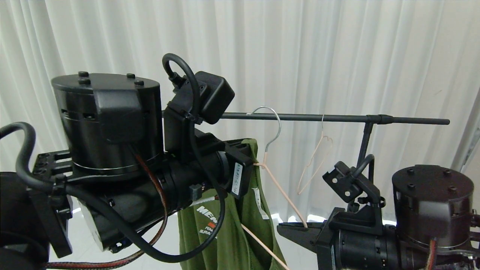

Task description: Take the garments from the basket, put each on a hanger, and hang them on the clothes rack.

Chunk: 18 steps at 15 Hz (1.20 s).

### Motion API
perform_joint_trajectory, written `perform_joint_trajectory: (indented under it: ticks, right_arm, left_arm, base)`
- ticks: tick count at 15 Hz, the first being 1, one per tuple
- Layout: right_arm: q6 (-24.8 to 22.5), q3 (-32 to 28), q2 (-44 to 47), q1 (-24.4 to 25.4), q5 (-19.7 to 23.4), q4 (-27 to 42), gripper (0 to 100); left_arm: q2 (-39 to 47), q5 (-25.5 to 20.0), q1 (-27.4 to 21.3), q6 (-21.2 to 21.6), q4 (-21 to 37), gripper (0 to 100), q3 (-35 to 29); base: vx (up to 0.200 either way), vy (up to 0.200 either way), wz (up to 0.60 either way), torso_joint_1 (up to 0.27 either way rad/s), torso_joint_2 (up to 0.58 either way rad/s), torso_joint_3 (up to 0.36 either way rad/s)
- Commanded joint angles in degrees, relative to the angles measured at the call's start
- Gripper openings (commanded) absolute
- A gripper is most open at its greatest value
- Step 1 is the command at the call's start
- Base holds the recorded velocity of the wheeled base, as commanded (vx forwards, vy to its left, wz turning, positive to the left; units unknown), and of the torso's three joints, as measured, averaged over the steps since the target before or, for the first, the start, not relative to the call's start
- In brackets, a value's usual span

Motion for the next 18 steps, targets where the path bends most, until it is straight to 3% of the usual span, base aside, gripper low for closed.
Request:
perform_joint_trajectory:
  ticks: [1,5,7,14,18]
  right_arm:
    - [0.07,0.21,0.53,-0.01,0.01,-0.01,0]
    - [0.07,1.88,-1.57,-2.47,-3.24,0.17,0]
    - [-0.1,3.03,-4.56,-6.08,-4.3,0.52,0]
    - [-0.28,-0.58,-5.18,-16.09,-4.38,3.77,0]
    - [-0.28,-2.25,-4.48,-18.56,-4.47,3.77,0]
  left_arm:
    - [-0.5,0.37,0.13,0.04,-0.04,0,-0.35]
    - [-2.26,1.6,7.6,1.97,-0.04,0,-0.26]
    - [-3.14,2.65,11.47,1.97,0.05,0,-0.26]
    - [-3.67,2.65,11.73,1.97,0.05,0,0.53]
    - [-4.46,2.65,11.64,2.68,0.14,0,1.5]
  base:
    - [0.0,0.0,0.0,0.0,0.0,0.0]
    - [0.0,0.0,0.0,0.0,0.0,0.0]
    - [0.0,0.0,0.0,0.0,0.0,0.0]
    - [0.0,0.0,0.0,0.0,0.0,0.0]
    - [0.0,0.0,0.0,0.0,0.0,0.0]
